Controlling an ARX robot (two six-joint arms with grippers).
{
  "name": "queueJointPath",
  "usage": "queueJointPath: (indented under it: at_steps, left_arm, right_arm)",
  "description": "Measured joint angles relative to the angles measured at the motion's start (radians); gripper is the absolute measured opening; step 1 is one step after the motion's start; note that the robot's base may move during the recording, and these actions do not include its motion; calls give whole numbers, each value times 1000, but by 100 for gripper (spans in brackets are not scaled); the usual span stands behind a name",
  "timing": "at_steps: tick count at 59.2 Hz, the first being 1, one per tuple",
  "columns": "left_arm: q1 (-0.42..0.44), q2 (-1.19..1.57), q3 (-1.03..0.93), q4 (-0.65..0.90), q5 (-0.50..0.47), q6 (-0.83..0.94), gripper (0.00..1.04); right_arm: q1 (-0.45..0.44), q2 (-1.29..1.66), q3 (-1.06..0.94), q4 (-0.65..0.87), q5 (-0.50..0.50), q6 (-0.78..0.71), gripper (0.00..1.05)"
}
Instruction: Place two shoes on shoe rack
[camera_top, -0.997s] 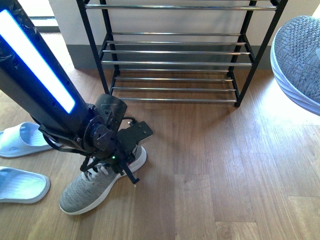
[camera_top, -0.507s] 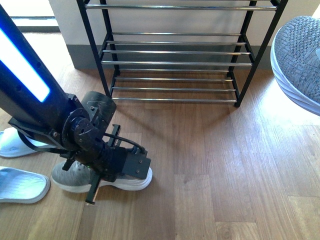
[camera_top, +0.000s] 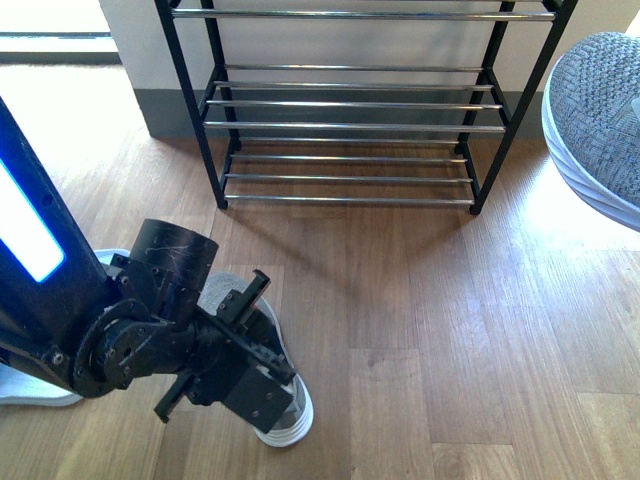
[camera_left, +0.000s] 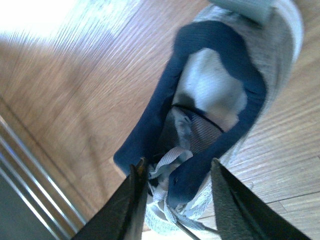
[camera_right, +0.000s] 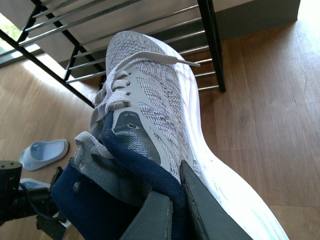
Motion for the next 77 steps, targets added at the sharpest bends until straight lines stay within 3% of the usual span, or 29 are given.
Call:
queueJointPath:
  at_steps: [3, 8, 13, 20, 26, 31, 38, 51, 77]
  left_arm:
    - [-23, -16, -7, 65, -74, -196, 53]
    - [-34, -78, 50, 42, -208, -641, 74]
    - [-37, -94, 158, -73, -378, -1159, 96]
    - [-60, -78, 202, -181, -362, -1520, 95]
    - [-128, -43, 237, -249, -326, -1884, 95]
    - [-173, -39, 245, -277, -259, -2061, 95]
    - [-202, -38, 245, -301, -220, -2164, 95]
    - [-243, 11, 245, -335, -249, -2280, 95]
    - [-241, 110, 291, -379, -270, -2404, 95]
  right_arm:
    - [0, 0, 0, 0, 0, 0, 1]
    - [0, 0, 0, 0, 0, 0, 1]
    - [0, 0, 0, 0, 0, 0, 1]
    - [0, 0, 0, 0, 0, 0, 1]
    - [0, 0, 0, 0, 0, 0, 1]
    - [0, 0, 0, 0, 0, 0, 1]
    - [0, 0, 0, 0, 0, 0, 1]
    - [0, 0, 0, 0, 0, 0, 1]
    - [0, 0, 0, 0, 0, 0, 1]
